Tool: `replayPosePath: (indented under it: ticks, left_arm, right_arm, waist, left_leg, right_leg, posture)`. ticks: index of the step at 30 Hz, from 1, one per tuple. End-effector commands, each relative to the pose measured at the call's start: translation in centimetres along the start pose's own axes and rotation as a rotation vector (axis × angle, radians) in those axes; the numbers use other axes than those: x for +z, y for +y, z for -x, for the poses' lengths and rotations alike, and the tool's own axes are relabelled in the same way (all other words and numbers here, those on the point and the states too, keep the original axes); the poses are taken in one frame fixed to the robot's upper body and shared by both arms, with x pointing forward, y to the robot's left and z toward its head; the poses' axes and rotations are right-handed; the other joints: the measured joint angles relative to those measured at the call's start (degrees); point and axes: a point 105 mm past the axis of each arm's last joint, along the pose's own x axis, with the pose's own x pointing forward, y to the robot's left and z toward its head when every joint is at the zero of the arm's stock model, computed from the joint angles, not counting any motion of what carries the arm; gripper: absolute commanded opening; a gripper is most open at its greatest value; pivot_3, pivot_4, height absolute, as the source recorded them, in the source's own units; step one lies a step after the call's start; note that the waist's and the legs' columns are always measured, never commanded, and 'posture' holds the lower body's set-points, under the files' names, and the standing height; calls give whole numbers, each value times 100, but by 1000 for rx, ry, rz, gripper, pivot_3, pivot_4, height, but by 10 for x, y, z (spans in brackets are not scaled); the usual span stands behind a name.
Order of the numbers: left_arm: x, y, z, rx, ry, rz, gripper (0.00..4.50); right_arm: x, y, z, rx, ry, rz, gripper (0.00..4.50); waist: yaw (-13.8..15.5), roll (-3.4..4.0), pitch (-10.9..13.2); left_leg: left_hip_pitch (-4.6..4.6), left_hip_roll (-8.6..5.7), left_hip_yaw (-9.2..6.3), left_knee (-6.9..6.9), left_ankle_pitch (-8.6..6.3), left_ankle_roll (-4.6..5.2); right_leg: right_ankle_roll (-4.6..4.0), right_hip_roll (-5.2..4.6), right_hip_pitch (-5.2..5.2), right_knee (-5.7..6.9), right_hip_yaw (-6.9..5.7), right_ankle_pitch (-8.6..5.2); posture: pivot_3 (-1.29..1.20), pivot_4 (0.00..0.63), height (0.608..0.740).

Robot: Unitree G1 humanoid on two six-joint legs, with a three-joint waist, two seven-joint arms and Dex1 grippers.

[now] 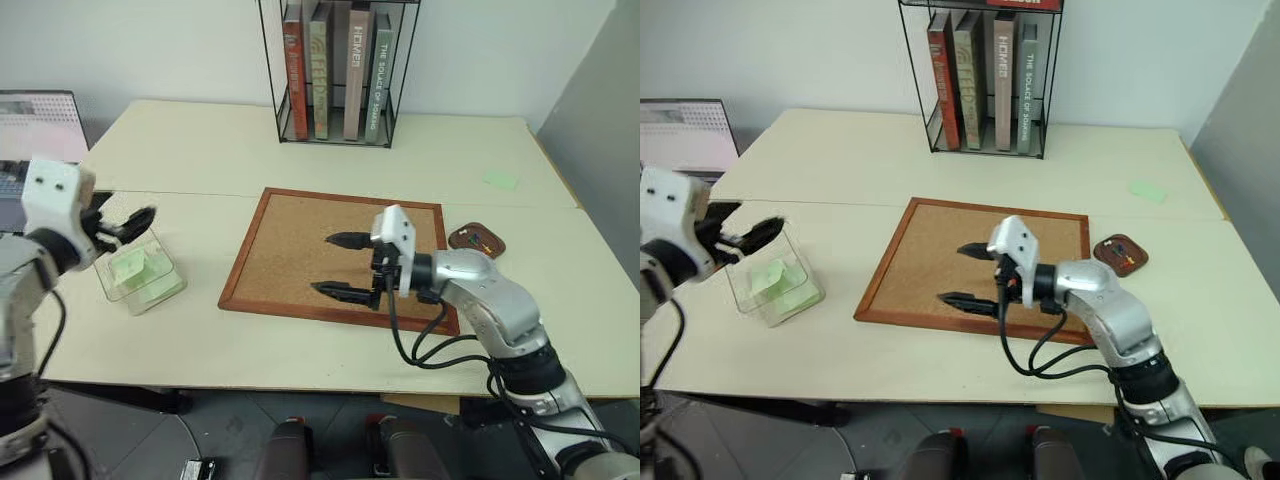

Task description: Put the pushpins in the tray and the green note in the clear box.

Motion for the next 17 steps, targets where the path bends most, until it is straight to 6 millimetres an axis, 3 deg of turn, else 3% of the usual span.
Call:
replayPosePath:
  ticks: [1,5,8,12,17]
  left_arm:
    - [24,-32,-6,-106,-97,-21,3618]
    - [17,-84,-12,-304,-115,-2,3618]
    - [1,-115,-12,-436,-66,-26,3618]
    - [-21,-136,-11,-546,-14,-41,3618]
    - [-32,-142,-13,-577,-1,-35,3618]
  right_arm:
    - [9,-5,25,-121,-55,16,4500]
    - [-3,-13,46,-252,-32,20,4500]
    - [-12,-15,55,-299,1,18,4500]
    - [-24,-12,61,-304,75,48,4500]
    - [-34,-15,65,-327,124,72,4500]
  waist:
    - [0,1,0]
    - [-7,0,0]
    - [-33,1,1]
    - [-33,3,2]
    - [-27,3,2]
  left_leg:
    - [0,0,0,0,0,0]
    - [3,-1,3,2,0,0]
    - [11,1,8,3,0,0]
    - [16,8,4,2,0,0]
    - [14,7,3,3,0,1]
  right_leg:
    - [0,0,1,0,-1,0]
    - [29,3,5,1,1,-16]
    - [31,8,10,5,7,-17]
    - [29,24,9,10,7,-19]
    - [19,26,9,8,9,-26]
  posture:
    - [0,150,740]
    - [0,150,740]
    - [0,150,740]
    - [0,150,740]
    - [0,150,740]
